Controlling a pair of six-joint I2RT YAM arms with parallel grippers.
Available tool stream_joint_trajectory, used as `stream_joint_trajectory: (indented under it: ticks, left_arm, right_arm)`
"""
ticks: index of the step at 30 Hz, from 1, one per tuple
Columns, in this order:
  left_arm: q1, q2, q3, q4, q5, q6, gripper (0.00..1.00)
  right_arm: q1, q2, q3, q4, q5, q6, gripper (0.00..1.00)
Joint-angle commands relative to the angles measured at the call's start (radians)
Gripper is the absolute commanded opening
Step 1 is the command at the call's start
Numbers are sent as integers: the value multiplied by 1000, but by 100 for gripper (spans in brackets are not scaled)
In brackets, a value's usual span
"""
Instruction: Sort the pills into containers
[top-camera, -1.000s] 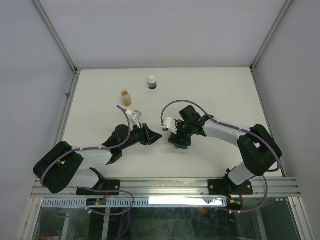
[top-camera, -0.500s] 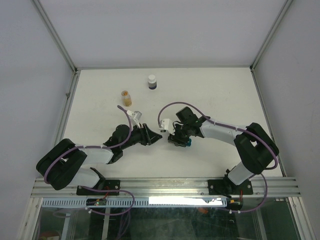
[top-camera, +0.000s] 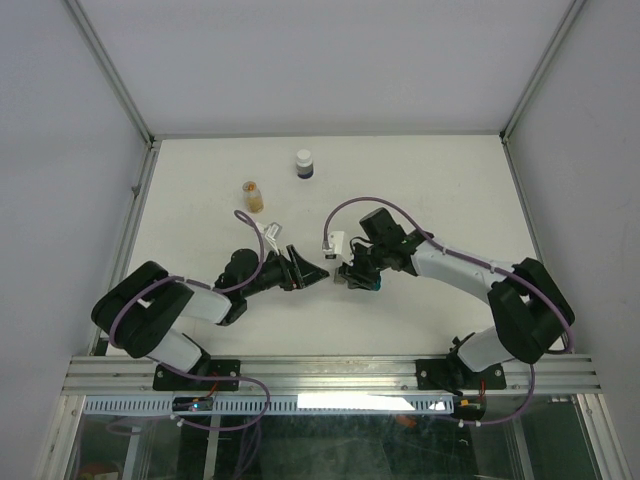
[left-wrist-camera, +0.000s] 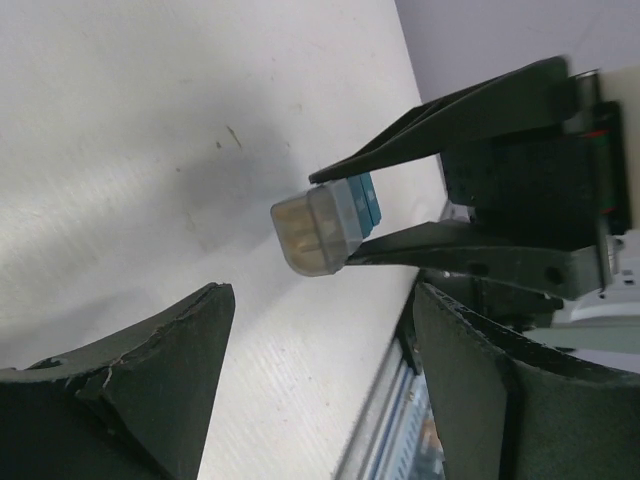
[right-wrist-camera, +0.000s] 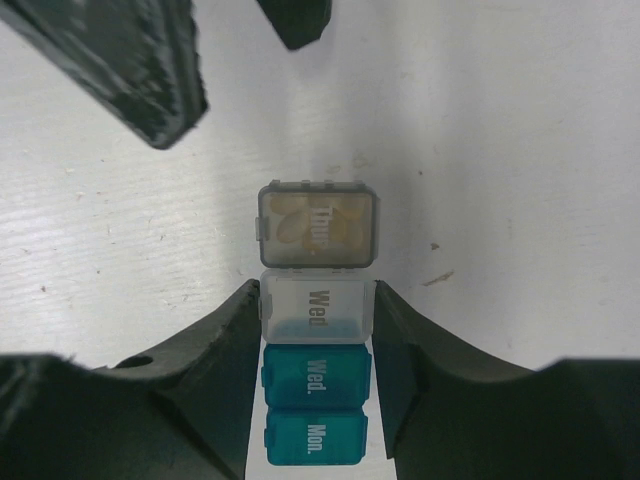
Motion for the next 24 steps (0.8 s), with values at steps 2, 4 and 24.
stream_joint_trajectory:
  ticks: [2, 4, 24]
  left_arm:
    - [8, 102, 23, 309, 120, -171, 69]
    - [9, 140, 29, 380, 133, -215, 66]
    - [-24, 231, 98, 302, 125, -243, 43]
  right_arm:
    - [-9, -68, 2, 10, -101, -11, 25]
    - [-8, -71, 4, 8, -117, -8, 24]
    - [28, -68, 0, 36, -109, 15, 22]
